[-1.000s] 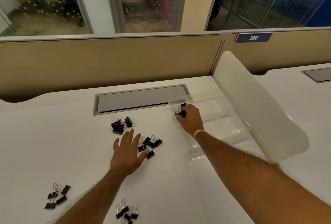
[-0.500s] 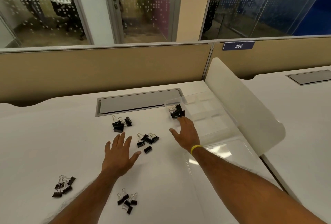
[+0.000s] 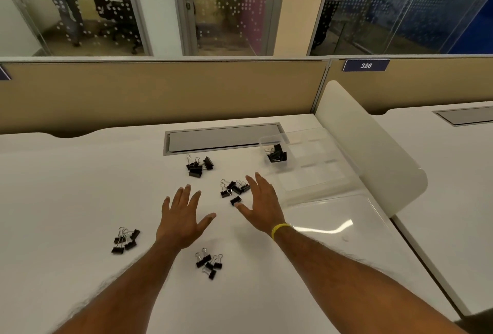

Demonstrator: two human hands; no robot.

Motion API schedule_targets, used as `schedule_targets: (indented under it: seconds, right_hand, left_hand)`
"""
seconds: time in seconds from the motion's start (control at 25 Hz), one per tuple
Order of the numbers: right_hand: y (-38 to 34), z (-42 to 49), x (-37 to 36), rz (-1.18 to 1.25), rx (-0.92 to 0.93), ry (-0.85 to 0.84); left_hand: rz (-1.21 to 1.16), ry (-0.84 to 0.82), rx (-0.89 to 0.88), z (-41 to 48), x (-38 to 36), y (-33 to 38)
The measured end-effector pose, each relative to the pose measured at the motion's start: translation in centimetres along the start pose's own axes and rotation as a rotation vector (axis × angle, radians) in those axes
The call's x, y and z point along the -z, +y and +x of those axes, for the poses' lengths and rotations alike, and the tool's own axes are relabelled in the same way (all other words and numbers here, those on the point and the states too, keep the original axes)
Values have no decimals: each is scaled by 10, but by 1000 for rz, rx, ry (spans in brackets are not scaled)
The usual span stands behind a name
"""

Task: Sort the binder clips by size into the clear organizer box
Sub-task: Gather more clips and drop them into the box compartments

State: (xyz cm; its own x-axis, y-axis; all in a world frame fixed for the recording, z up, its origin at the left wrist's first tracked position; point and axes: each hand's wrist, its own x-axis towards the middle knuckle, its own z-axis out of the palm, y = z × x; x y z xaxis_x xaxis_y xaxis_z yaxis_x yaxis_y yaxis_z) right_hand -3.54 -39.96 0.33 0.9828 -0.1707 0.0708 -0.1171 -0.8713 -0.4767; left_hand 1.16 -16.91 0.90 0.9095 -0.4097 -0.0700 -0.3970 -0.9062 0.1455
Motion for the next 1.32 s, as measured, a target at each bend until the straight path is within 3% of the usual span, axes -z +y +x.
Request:
schedule_targets:
  seconds: [0.4,0.96,1.32]
  right_hand:
    - [-45,-9,-58,-46,-14,-123]
    - [-77,112,-78,-17,-7,-153]
    - [-99,161,-101,6,-44,-81]
  left_hand:
    - [-19,-47,43,-7,-5,-60]
    - [-54,-47,52,78,-13,-101]
    - [-153,-6,59,104,-33,-103]
